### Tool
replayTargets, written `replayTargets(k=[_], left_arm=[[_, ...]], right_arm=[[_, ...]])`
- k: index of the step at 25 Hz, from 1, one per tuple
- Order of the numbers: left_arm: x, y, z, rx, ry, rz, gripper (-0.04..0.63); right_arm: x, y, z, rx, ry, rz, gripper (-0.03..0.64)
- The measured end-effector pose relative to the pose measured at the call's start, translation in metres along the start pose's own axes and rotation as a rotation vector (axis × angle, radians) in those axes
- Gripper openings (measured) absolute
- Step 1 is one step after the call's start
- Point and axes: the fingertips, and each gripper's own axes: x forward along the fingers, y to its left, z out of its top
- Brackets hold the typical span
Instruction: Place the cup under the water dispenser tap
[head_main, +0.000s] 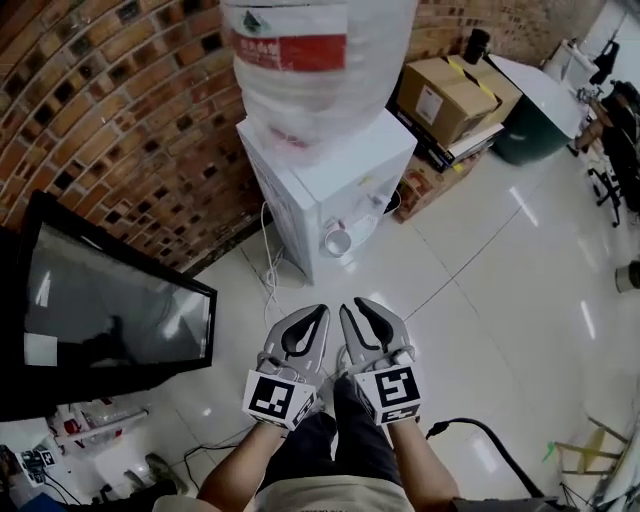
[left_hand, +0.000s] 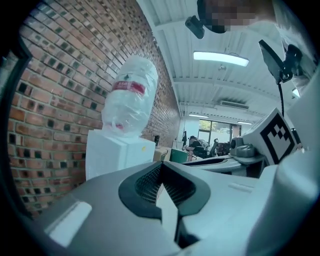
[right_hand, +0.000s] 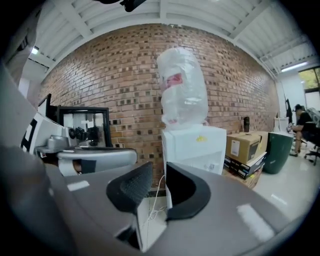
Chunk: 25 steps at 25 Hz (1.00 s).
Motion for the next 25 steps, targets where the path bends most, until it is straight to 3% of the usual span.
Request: replayTargets(k=[9, 17, 25], left_arm=[[-0.051, -0.041, 0.073, 0.047, -0.056, -0.068, -0.009], [-0.094, -0.066, 0.101, 0.068, -0.107, -0.092, -0.009], [-0.126, -0.078, 0.104, 0.022, -0.135, -0.102, -0.009]], right_arm=[[-0.068, 0.036, 0.089, -0.024, -0.107, 0.040, 0.048], [-0.108, 0.084, 0.113, -0.076, -0.123, 0.091, 0.014], [-0.131, 0.112, 0.115, -0.129, -0.099, 0.093, 0.006]])
